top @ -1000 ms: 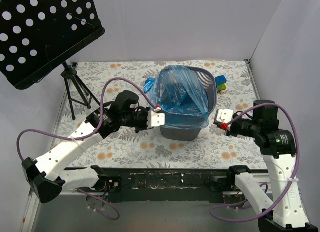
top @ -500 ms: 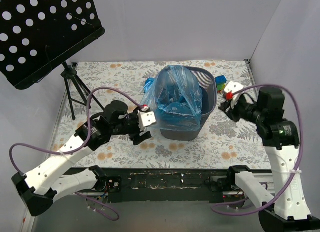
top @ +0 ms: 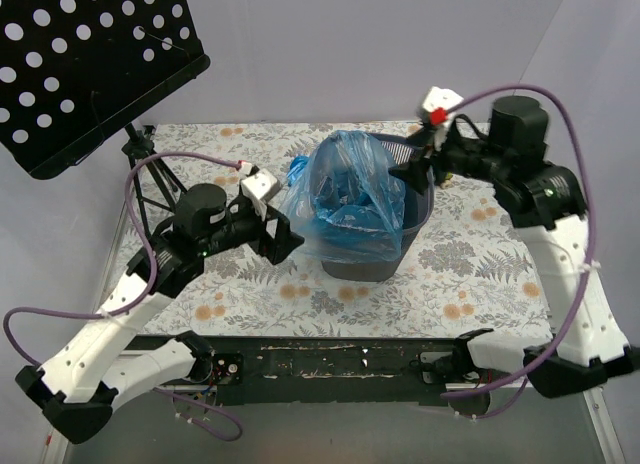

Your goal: Put the trash bags into the trash bin

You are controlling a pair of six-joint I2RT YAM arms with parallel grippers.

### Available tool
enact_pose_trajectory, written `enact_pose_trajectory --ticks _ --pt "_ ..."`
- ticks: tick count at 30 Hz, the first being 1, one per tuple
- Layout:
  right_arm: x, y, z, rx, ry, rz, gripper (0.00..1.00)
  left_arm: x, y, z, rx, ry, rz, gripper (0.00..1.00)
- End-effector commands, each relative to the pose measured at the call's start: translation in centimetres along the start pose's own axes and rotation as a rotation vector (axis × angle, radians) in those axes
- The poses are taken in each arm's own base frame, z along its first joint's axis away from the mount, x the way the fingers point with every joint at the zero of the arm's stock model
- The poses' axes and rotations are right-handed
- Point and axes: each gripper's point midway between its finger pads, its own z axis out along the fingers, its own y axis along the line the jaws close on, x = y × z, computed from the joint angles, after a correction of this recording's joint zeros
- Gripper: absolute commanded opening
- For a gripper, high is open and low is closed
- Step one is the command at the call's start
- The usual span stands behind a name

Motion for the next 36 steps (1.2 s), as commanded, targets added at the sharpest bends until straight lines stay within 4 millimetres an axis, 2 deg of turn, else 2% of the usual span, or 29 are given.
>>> enact_pose_trajectory --ticks 1,3,6,8,14,22,24,26,28,36 --pt "-2.9 2.3 2.8 -0.094 -0.010 -0.076 0.71 -2.2 2.8 0.9 -0.079 -0.050 -0.193 0.80" --pt "-3.1 3.8 4.2 -0.132 0.003 -0.089 0.68 -2.2 3.3 1.4 -0.075 -0.049 -0.225 0.80" --pt "-1.4 5.6 6.3 -0.161 0.100 -0.099 0.66 -2.3 3.4 1.7 -0.063 -0.063 -0.234 0.79" --pt "-0.1 5.7 7.2 -0.126 0.171 -0.080 0.63 -2.6 3.5 1.5 -0.069 -0.082 -0.227 0.79" --pt "2.7 4.6 7.6 -0.021 0.281 -0.103 0.60 -2.9 4.0 0.9 -0.094 -0.098 -0.210 0.79" --pt "6.6 6.1 8.3 -0.051 0.378 -0.090 0.57 -2.6 3.9 0.8 -0.087 -0.099 -0.223 0.79" --pt "7.4 5.3 8.2 0.002 0.404 -0.103 0.49 -2.3 3.7 1.0 -0.072 -0.090 -0.227 0.79" --pt "7.5 4.0 8.1 0.070 0.413 -0.123 0.35 -2.0 3.5 1.3 -0.053 -0.087 -0.226 0.79" --pt "6.7 2.5 7.6 0.155 0.401 -0.138 0.02 -1.8 3.4 1.6 -0.036 -0.082 -0.223 0.79" --pt "5.0 -1.5 4.1 0.303 0.376 -0.164 0.01 -1.3 2.7 3.7 0.052 -0.077 -0.238 0.79"
